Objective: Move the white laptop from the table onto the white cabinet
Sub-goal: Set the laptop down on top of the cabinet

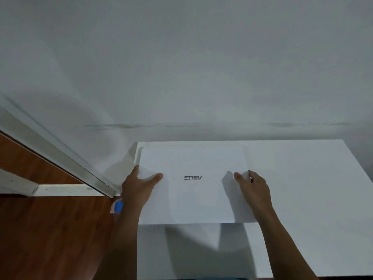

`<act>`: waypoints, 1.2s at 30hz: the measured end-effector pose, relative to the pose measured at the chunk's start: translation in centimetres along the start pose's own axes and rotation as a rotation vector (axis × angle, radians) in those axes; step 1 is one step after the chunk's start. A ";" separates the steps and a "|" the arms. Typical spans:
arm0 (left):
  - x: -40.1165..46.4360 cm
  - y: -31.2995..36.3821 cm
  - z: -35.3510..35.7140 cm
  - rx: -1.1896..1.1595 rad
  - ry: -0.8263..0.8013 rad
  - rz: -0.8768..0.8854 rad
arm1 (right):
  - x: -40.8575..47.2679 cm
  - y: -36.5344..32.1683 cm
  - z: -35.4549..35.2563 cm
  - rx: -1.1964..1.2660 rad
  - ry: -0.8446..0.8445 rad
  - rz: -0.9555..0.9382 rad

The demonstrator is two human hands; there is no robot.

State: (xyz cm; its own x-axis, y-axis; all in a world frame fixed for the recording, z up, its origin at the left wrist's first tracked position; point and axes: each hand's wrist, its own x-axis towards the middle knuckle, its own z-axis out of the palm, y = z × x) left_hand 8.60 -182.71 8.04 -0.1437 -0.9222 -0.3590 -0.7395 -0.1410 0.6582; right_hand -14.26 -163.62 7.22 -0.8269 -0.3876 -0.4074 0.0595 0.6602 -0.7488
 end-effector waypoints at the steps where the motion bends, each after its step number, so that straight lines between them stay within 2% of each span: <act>1: 0.5 0.2 0.0 0.008 0.001 0.002 | 0.4 -0.3 0.3 0.000 -0.001 0.000; 16: 5.2 1.4 -0.1 0.049 0.005 -0.013 | 3.3 -3.4 3.5 -0.052 0.060 -0.013; 30: 5.8 1.5 0.4 0.220 0.036 -0.075 | 3.6 -3.0 4.1 -0.174 0.055 -0.026; 36: 5.6 0.3 0.6 0.119 0.046 -0.038 | 3.5 -3.0 4.5 -0.223 0.070 -0.024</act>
State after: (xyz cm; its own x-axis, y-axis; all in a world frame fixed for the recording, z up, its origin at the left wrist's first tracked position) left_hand 7.16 -187.75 5.85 -0.0856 -0.9331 -0.3494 -0.8171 -0.1349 0.5605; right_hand -14.79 -169.84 5.73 -0.8638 -0.3646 -0.3476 -0.0793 0.7799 -0.6209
